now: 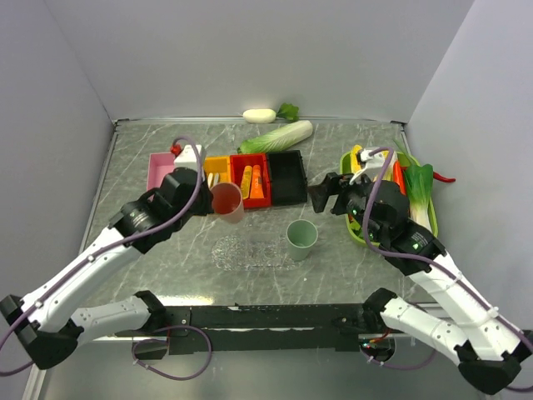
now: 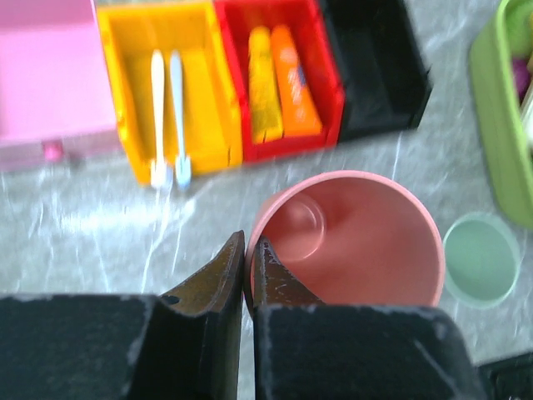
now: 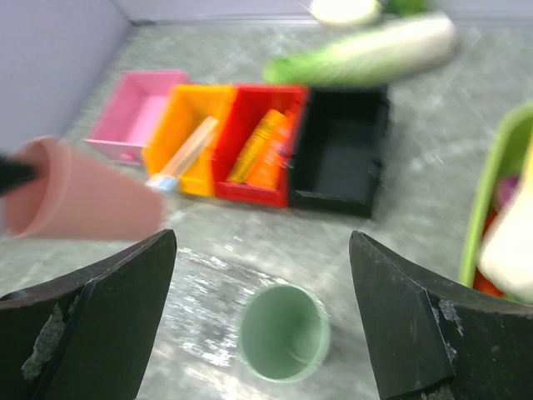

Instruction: Prepare toiletry sets of a toothbrush and toothpaste on the tray

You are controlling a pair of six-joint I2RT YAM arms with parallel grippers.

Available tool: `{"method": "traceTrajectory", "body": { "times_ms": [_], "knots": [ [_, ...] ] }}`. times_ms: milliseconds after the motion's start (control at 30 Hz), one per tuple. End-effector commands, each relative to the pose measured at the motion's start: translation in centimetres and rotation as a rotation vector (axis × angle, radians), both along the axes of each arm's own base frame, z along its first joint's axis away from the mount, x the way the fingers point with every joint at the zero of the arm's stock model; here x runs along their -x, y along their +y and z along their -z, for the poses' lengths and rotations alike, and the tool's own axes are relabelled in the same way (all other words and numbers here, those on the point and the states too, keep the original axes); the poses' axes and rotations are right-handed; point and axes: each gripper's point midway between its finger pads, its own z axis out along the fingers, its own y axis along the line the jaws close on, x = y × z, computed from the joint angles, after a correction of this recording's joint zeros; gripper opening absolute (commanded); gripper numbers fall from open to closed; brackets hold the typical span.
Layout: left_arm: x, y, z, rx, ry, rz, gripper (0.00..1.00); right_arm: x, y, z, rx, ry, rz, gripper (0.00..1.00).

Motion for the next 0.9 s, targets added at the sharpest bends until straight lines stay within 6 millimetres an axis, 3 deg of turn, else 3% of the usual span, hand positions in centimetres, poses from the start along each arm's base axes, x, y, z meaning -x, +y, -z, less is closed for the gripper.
{"method": "traceTrajectory", "body": {
  "times_ms": [0,167,433,867],
  "knots": [
    [2.8,1.5,2.8,0.017,0.099,-0.012,0.01,-0.1,-1.0,0.8,-0.07,0.01,-0.033,0.92],
    [4.1,1.9,5.1,0.054,0.155,-0.031,0.01,-0.5,-1.8,2.0,-0.068,0.04,-0.015,0.92],
    [4.9,2.3,8.7,0.042,0.234,-0.063,0.01,-0.1,-3.0,2.2,-0.05,0.031,0.012,0.92],
    [5.1,2.2,11.0,0.065,0.238,-0.073,0.01,0.8,-3.8,2.6,-0.048,0.035,0.028,0.92]
  ]
}}
